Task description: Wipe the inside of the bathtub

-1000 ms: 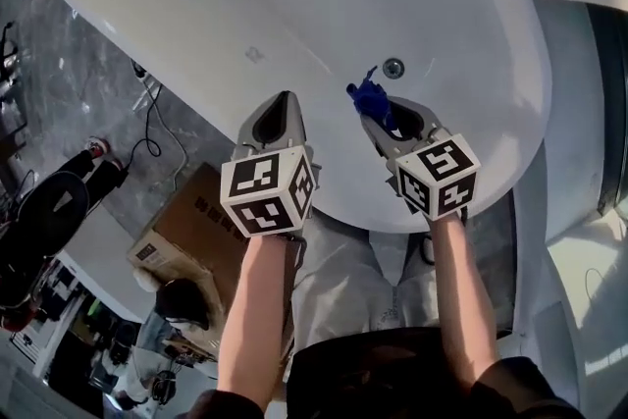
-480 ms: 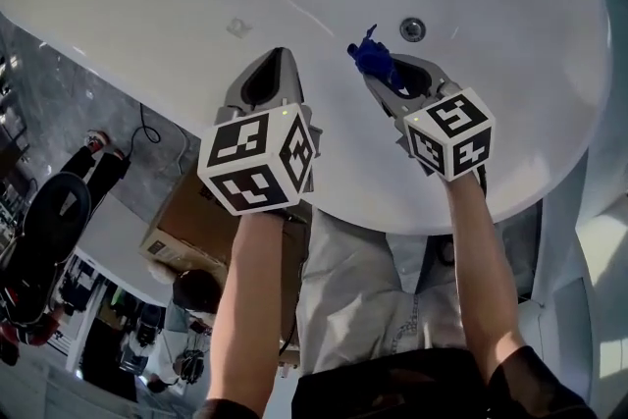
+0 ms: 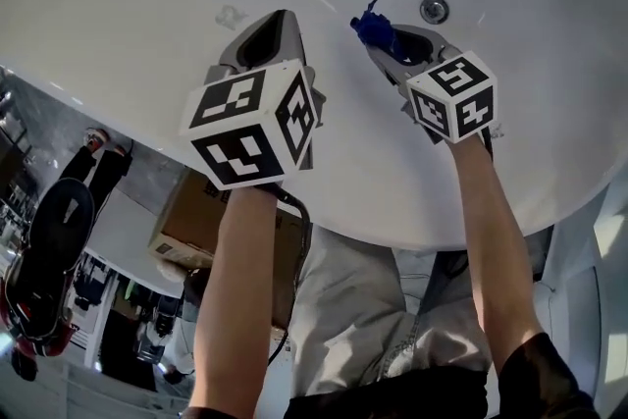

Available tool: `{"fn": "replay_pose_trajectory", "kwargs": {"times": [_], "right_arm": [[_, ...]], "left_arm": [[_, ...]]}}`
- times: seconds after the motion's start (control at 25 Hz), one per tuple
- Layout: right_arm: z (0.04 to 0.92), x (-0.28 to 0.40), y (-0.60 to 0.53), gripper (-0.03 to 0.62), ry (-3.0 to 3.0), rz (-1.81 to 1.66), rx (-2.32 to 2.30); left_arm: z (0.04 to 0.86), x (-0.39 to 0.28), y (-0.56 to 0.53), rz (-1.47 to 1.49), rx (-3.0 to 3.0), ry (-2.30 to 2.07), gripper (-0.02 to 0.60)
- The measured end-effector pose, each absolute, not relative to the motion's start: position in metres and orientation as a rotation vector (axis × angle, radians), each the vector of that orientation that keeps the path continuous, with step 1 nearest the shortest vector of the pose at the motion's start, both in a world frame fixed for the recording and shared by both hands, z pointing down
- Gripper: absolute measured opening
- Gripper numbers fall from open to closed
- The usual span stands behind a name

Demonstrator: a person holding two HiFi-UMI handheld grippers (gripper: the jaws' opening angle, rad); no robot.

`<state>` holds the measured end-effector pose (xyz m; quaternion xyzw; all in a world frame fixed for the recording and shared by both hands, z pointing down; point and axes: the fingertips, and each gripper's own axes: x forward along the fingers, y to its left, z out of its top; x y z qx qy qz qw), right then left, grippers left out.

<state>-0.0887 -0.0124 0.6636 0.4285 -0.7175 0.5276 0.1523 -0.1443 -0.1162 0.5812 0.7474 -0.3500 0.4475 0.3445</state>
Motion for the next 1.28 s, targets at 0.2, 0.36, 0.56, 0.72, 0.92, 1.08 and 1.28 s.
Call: {"fn": "replay_pose_trajectory", "kwargs": {"times": [0.2,0.36,0.56,0.72,0.92,1.08,1.28], "right_arm": [[0.692,-0.111,-0.008,0.132,-2.051,1.528,1.187],[0.723,-0.124,-0.003,0.132,-2.018,1.552,1.188],[0.757,-0.138,-0.005,0.132,-1.975,1.582,1.184],[0.778,-0.147,-0.006,0.132,-1.932,1.633,1.155],[0.804,-0.16,-0.003,0.132,-1.854,1.714,1.112],[0.808,-0.169,-0.002,0.132,-1.848,1.733,1.048],[0.807,-0.185,0.005,0.132,-1.876,1.727,0.924]], "left_arm": [[0.602,-0.145,-0.123,1.183,1.962,-0.868,0.003],[0.617,-0.152,-0.122,1.183,1.945,-0.845,0.003],[0.633,-0.158,-0.122,1.204,1.947,-0.824,0.003],[0.64,-0.159,-0.119,1.199,1.924,-0.812,0.003],[0.646,-0.16,-0.118,1.208,1.911,-0.795,0.003],[0.646,-0.159,-0.117,1.208,1.907,-0.784,0.003],[0.643,-0.162,-0.119,1.21,1.901,-0.803,0.003]]}}
